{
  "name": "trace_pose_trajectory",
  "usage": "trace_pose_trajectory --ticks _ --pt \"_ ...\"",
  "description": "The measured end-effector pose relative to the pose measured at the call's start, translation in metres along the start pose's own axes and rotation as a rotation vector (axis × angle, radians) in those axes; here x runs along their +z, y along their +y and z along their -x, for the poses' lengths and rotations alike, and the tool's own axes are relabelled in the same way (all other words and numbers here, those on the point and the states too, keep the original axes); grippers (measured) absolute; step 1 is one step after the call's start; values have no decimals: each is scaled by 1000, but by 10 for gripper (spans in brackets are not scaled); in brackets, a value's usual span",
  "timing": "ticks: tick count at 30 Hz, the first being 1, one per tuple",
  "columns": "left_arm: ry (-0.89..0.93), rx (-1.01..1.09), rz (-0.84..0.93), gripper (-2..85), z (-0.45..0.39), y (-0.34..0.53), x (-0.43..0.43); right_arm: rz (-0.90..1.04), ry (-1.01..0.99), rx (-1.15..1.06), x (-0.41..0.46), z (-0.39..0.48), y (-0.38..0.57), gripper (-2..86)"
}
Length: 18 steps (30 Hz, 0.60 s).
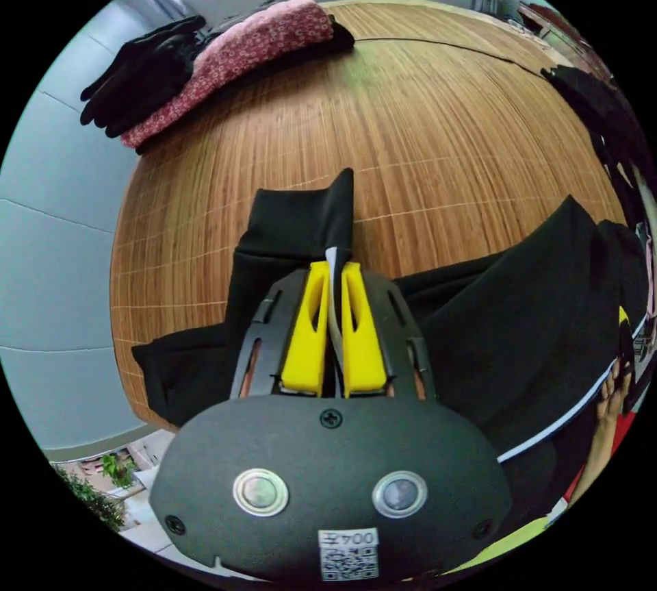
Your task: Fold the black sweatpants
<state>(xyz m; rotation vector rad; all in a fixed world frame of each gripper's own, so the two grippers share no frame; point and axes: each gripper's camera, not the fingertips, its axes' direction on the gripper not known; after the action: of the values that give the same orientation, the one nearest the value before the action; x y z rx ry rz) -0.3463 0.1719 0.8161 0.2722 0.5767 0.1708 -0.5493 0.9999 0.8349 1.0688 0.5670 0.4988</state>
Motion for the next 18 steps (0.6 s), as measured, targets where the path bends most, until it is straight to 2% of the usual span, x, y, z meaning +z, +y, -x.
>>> trace_pose_trajectory --ticks 2,4,6,10,12,18 --pt "56 -10 -147 36 28 17 -33 0 -32 17 -3 -10 1 -8" --pt "209 -53 -421 25 88 57 -91 0 -40 20 -4 -15 3 -8" --pt "308 -89 -608 21 140 96 -124 0 -36 16 -6 -17 5 -8" --pt "511 -159 -891 18 257 198 -121 4 -37 14 -7 -21 9 -7" --pt "604 -259 -913 20 301 239 -80 5 -40 21 -8 -23 10 -7" --pt "913 -653 -697 35 376 349 115 12 -14 26 -6 -23 15 -7"
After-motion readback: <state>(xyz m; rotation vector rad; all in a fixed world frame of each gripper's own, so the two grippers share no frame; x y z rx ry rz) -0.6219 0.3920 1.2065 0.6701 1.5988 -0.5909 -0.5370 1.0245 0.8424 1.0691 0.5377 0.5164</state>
